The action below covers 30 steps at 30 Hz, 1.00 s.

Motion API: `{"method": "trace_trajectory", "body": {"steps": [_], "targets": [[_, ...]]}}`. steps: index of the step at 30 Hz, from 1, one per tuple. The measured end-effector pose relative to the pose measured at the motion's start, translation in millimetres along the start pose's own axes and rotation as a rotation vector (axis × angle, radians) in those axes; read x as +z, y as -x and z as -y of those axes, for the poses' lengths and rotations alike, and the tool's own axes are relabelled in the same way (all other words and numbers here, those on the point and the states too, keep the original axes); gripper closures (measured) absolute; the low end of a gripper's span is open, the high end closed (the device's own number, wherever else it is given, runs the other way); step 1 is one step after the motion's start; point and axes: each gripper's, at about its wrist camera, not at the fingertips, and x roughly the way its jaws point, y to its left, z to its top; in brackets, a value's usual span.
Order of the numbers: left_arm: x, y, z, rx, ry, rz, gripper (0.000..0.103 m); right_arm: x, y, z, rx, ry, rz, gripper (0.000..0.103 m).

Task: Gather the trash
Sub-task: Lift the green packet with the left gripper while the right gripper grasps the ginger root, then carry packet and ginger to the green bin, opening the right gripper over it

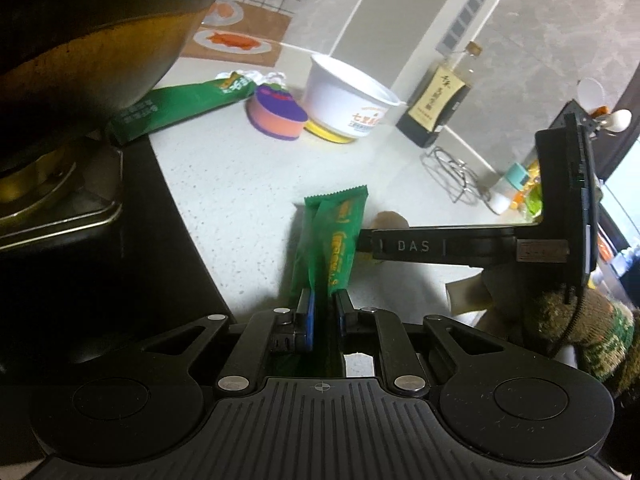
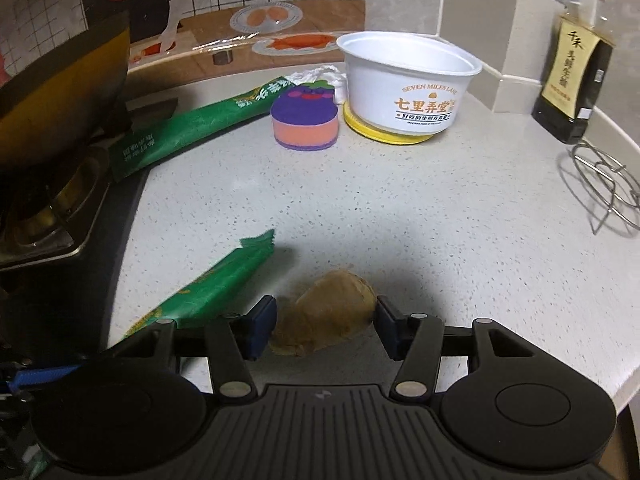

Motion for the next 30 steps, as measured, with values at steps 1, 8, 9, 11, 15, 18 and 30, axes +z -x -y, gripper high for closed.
{"method": "trace_trajectory", "body": {"steps": [1,8,9,11,15,18,30], "targets": [[0.7,0.6,-1.8,-0.008,-0.003,0.001,0.089,-0.7,3.1,-1.9,-0.003,-0.010,0.003,0.049],[2.9,8.0,-7.2,-0.071,-0.046,-0.001,0.089,-4.7,29.8,-14.4,-0.024,-0.094,0.032,0.049],[3.7,9.1,-8.0,-0.078,-0.048,0.001,0.089,-5.9,33.8,-16.5,-0.029,-0.107,0.038,0.049],[6.8,10.4,-10.8,-0.087,-0.048,0.009,0.089,-9.3,41.7,-21.0,-0.034,-0.131,0.049,0.049],[11.8,14.4,-14.1,-0.094,-0.041,0.031,0.089,-19.8,56.8,-28.8,-0.036,-0.156,0.063,0.049],[14.0,18.5,-13.4,-0.095,-0.036,0.052,0.089,-25.3,68.3,-32.4,-0.046,-0.144,0.079,0.049],[-27.3,30.8,79.8,-0.139,-0.120,0.061,0.089,-83.8,144.6,2.1,-0.113,-0.122,0.207,0.049]]}}
